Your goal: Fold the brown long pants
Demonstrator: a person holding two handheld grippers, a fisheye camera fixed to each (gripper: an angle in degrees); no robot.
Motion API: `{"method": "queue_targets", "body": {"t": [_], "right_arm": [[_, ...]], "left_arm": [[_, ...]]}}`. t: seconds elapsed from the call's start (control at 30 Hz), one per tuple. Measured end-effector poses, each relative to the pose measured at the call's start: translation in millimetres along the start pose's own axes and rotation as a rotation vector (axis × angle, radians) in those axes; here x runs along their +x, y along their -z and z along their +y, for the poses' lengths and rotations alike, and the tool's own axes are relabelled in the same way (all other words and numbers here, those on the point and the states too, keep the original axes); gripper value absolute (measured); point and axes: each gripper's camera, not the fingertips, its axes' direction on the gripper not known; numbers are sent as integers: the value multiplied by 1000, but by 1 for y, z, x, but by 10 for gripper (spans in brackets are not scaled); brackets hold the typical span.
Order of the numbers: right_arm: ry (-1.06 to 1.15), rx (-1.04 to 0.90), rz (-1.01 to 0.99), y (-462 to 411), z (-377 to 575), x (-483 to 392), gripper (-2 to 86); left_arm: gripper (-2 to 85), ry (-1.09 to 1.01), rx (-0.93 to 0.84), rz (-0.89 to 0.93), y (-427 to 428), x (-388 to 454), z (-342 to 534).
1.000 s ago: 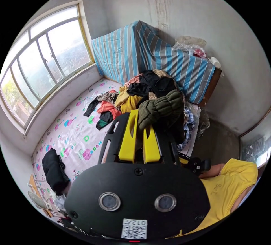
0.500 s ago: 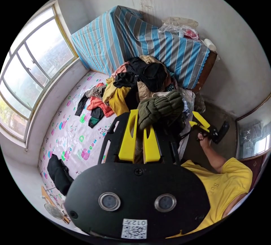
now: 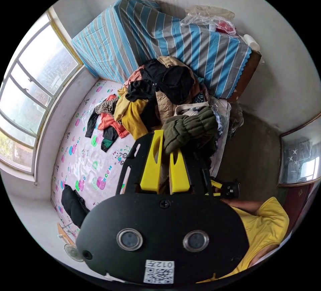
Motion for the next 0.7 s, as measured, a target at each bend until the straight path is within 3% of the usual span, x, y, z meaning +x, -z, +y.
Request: {"method": "queue_targets", "body": {"t": [0.27, 0.33, 0.4, 0.47, 0.57, 0.7], "right_arm": [[-86, 255, 55, -4, -68, -51, 267], [-128, 314, 86, -2, -82, -52, 240], [-107, 346, 65, 7, -92, -50, 140], [-43, 373, 73, 23, -103, -53, 80], [127, 423, 76, 70, -145, -77, 54], [565, 418, 248, 114, -229, -207, 38]], "left_arm": [[-4, -33, 5, 19, 2, 20, 22], [-4, -21, 19, 28, 8, 9, 44], [-4, 11, 37, -13, 18, -12, 69], [-4, 56, 60, -47, 29, -47, 104], [-4, 149, 103, 42, 44, -115, 180], [-4, 209, 267, 35, 101, -153, 285]]}}
